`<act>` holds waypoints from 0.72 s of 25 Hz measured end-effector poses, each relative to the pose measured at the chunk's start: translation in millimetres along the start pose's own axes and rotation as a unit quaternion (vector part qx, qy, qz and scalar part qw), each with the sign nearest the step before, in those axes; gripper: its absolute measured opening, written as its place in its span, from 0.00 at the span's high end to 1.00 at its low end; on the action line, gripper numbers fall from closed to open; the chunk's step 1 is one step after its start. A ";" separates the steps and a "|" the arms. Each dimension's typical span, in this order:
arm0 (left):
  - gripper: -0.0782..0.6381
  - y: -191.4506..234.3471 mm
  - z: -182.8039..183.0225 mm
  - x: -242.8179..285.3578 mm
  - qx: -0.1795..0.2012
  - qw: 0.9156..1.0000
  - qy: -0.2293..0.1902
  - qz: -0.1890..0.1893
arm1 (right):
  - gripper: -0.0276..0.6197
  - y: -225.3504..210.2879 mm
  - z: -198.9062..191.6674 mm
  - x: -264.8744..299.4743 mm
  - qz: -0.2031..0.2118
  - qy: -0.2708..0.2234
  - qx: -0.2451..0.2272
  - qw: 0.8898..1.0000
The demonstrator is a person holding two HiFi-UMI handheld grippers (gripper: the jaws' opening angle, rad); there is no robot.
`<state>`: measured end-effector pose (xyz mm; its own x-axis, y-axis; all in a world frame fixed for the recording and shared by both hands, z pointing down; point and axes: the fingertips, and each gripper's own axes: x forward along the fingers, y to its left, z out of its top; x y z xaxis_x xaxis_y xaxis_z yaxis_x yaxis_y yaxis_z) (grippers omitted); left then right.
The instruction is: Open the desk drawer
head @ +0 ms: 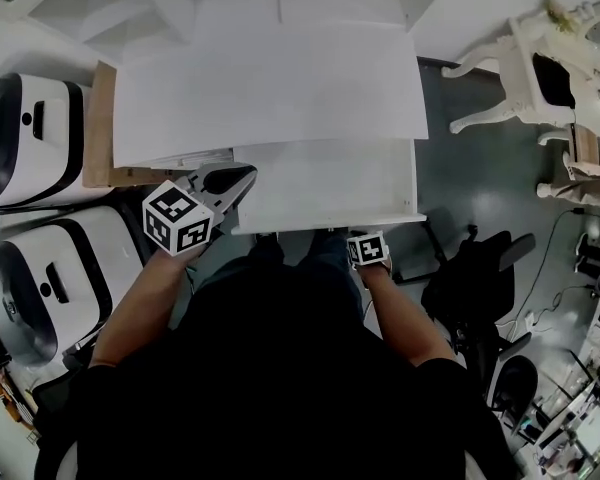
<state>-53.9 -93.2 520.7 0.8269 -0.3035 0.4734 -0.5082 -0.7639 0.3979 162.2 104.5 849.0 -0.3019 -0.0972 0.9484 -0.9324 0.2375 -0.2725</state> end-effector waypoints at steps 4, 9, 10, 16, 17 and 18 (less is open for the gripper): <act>0.88 -3.2 12.7 10.1 0.005 1.000 -0.006 -0.007 | 0.94 -8.1 13.4 -24.5 0.000 -0.022 0.007 1.000; 0.88 -6.2 31.7 23.5 0.015 1.000 -0.014 -0.014 | 0.95 -13.6 50.1 -56.2 0.005 -0.063 0.008 0.998; 0.88 -6.8 36.3 26.0 0.018 1.000 -0.017 -0.015 | 0.95 -14.8 60.1 -63.3 0.006 -0.075 0.008 0.997; 0.88 -12.9 65.4 38.1 0.034 0.999 -0.034 -0.018 | 0.95 -30.3 121.9 -112.4 0.010 -0.149 0.018 0.989; 0.88 -13.8 69.5 39.5 0.036 0.999 -0.035 -0.017 | 0.95 -33.8 131.6 -121.0 0.009 -0.160 0.019 0.987; 0.88 -14.2 73.7 40.5 0.039 0.998 -0.037 -0.017 | 0.95 -37.4 141.0 -128.9 0.009 -0.170 0.019 0.985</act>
<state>4.6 -136.6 476.3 0.8603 -0.3162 0.3999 -0.4620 -0.8153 0.3492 208.0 -28.1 714.0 -0.3612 -0.4138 0.8356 -0.9312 0.2070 -0.3001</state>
